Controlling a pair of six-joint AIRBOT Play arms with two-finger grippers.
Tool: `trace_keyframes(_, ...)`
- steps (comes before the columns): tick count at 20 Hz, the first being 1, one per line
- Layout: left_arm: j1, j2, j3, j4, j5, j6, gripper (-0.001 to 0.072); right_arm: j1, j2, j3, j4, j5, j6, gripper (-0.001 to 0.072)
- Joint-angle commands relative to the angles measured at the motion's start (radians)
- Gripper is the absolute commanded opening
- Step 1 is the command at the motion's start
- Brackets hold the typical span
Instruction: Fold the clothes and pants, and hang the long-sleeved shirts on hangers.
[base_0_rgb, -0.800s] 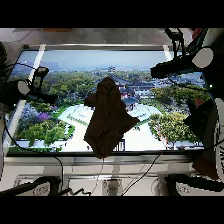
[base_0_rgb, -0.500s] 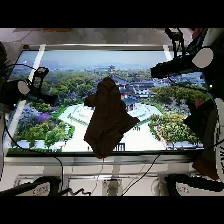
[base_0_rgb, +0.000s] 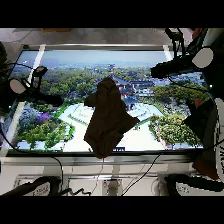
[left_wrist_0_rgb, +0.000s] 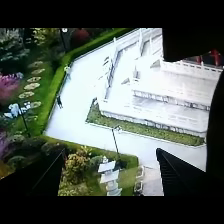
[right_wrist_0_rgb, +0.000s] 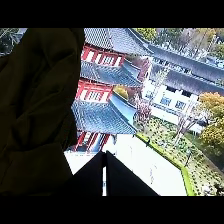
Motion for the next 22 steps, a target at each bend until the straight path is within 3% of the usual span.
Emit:
trace_keyframes(1,0.001,0.102,-0.097,-0.158,-0.011,0.046,0.0657,0.001,0.0,0.0,0.001,0.0,0.0,0.0011)
trace_keyframes(3,0.001,0.205,-0.257,-0.232,0.007,0.082,0.0657,0.001,0.0,0.0,0.001,0.0,0.0,0.0011)
trace_keyframes(9,-0.001,0.435,-0.634,-0.461,0.03,0.081,0.0655,0.001,0.0,0.001,0.005,-0.033,0.0,0.0011)
trace_keyframes(16,-0.002,0.334,-0.762,-0.487,0.065,0.084,0.0654,0.0,0.0,0.001,-0.06,-0.056,-0.03,0.001)
trace_keyframes(20,-0.054,0.219,-0.764,-0.624,0.143,0.218,0.0647,-0.022,0.0,0.001,-0.109,-0.052,-0.061,0.001)
trace_keyframes(22,-0.114,0.158,-0.764,-0.669,0.235,0.231,0.0647,-0.074,0.002,0.001,-0.108,-0.032,-0.06,0.001)
